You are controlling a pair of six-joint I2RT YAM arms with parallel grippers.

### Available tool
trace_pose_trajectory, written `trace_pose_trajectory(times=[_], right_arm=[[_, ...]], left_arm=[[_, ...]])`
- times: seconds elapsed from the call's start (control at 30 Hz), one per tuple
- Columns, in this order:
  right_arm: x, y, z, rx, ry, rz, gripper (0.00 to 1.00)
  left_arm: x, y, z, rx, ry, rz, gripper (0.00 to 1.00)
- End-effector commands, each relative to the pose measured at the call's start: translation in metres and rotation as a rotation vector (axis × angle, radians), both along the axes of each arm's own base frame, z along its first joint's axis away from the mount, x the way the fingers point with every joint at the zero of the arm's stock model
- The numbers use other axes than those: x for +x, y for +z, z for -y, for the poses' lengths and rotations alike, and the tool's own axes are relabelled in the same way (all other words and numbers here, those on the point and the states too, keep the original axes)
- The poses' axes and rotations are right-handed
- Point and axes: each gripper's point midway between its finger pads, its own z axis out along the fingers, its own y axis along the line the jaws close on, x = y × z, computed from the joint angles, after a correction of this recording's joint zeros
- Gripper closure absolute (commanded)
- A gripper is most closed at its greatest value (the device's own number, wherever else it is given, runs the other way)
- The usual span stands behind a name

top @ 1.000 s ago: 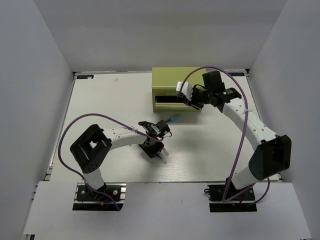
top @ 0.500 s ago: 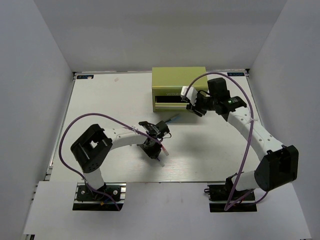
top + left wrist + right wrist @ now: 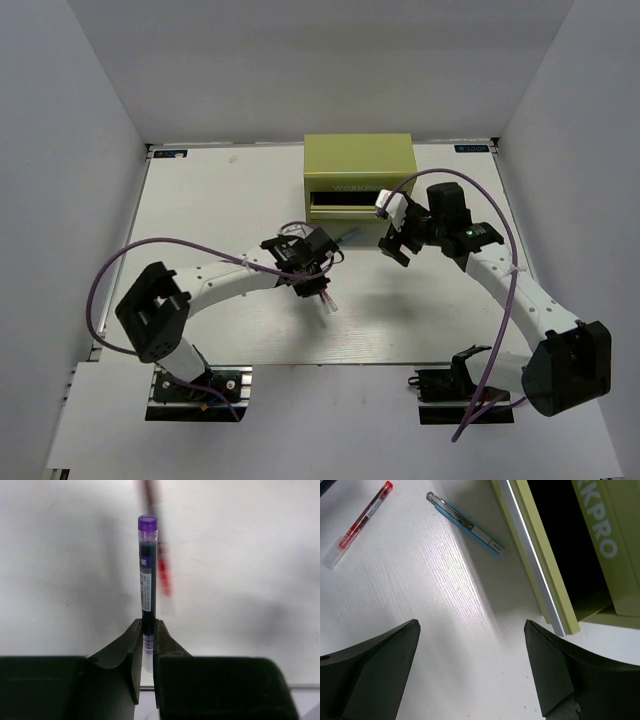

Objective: Sort the stationery into containers
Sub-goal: Pick up the pen from the center of the board, then place the pen in the drawer.

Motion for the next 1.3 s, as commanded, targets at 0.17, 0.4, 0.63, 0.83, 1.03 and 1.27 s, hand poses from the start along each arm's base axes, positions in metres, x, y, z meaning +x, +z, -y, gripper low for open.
trace_pose_trajectory(times=[0.17,0.4,0.63,0.83,1.03,1.27], right_arm=[[0.011,0.023,0.012,0.07,-0.097,0.087,0.1],[0.005,0.019,0.018,0.082,-0.112,0.081,0.1],[0.004,0.019,0.025,0.072,-0.126,0.101,0.1],[-0.001,0.019,0.03,0.071,-0.136,0.112,0.1],[-0.004,0.016,0.036,0.069,-0.152,0.117,0.1],[-0.007,0.014,0.038,0.072,-0.156,0.113,0.1]], left_arm=[[0.054,0.131,0.039,-0.057,-0.687,0.651,1.0],[0.08,0.217,0.041,0.223,-1.1,1.253,0.97],[0.117,0.216,0.071,0.45,-1.447,1.349,0.99],[0.173,0.209,0.079,0.519,-1.429,1.35,1.0],[0.208,0.206,0.085,0.51,-1.436,1.344,1.0],[0.222,0.19,0.088,0.5,-1.45,1.314,0.99]])
